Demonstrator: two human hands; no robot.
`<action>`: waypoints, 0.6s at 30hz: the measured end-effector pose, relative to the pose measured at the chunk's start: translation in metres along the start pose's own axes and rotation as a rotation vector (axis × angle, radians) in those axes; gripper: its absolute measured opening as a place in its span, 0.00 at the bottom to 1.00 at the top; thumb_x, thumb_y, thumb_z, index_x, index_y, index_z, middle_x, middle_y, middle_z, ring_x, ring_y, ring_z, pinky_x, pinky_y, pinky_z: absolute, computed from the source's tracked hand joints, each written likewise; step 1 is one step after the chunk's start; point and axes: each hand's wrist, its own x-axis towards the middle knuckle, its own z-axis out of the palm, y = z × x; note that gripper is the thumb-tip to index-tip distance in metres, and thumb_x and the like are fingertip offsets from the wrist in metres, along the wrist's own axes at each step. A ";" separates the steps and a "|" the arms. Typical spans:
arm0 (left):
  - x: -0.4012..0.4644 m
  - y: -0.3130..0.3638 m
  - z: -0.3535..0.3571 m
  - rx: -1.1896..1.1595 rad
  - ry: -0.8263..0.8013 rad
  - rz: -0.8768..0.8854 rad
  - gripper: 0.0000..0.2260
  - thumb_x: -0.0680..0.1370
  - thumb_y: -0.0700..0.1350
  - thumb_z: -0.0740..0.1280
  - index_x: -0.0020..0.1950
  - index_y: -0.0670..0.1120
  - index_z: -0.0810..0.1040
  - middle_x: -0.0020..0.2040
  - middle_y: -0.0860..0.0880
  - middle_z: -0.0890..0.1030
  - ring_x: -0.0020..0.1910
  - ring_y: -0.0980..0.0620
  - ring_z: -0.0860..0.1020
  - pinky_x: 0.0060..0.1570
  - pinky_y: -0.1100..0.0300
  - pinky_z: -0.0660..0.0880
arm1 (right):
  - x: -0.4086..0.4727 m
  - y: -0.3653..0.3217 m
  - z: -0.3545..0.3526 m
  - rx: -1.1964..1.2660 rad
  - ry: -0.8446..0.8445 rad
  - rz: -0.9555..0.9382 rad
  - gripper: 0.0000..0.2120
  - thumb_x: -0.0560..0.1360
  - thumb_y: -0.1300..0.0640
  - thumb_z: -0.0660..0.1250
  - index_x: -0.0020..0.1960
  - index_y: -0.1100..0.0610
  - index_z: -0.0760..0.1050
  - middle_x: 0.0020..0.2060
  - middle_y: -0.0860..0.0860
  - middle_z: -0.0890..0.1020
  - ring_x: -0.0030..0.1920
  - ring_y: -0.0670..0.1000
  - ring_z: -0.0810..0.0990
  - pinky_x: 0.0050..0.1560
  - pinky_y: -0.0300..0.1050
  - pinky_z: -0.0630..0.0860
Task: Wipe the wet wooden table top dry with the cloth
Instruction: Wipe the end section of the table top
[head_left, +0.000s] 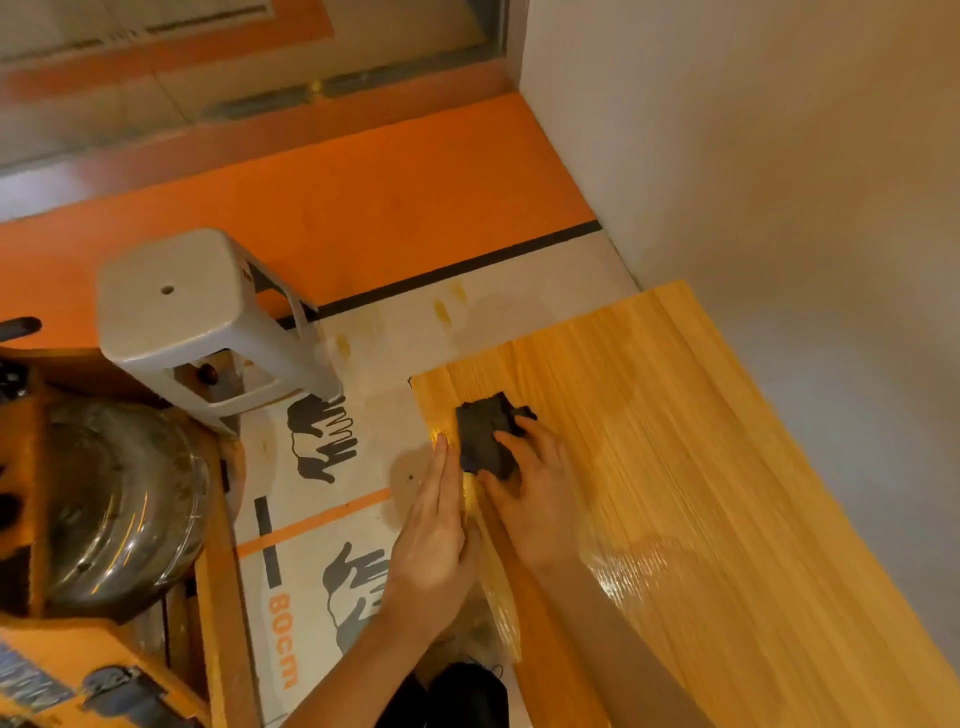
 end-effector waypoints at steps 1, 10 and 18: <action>0.007 0.001 -0.005 0.025 -0.036 0.014 0.34 0.82 0.44 0.57 0.84 0.51 0.42 0.84 0.58 0.41 0.82 0.60 0.48 0.75 0.60 0.65 | -0.007 0.002 -0.003 0.010 -0.017 0.015 0.20 0.75 0.55 0.70 0.66 0.53 0.75 0.70 0.51 0.70 0.68 0.51 0.68 0.65 0.49 0.71; 0.056 0.001 -0.025 0.328 -0.279 0.263 0.27 0.82 0.52 0.48 0.80 0.45 0.64 0.82 0.48 0.57 0.81 0.49 0.57 0.77 0.52 0.57 | -0.039 -0.011 -0.009 -0.057 -0.067 0.053 0.20 0.77 0.54 0.57 0.67 0.49 0.75 0.70 0.47 0.73 0.69 0.53 0.71 0.69 0.52 0.68; 0.097 -0.015 -0.039 0.404 -0.477 0.410 0.33 0.66 0.39 0.82 0.69 0.46 0.76 0.69 0.45 0.79 0.61 0.46 0.83 0.47 0.61 0.82 | -0.047 -0.029 0.003 -0.030 -0.142 0.253 0.18 0.78 0.56 0.61 0.66 0.49 0.75 0.75 0.45 0.65 0.74 0.51 0.64 0.75 0.45 0.56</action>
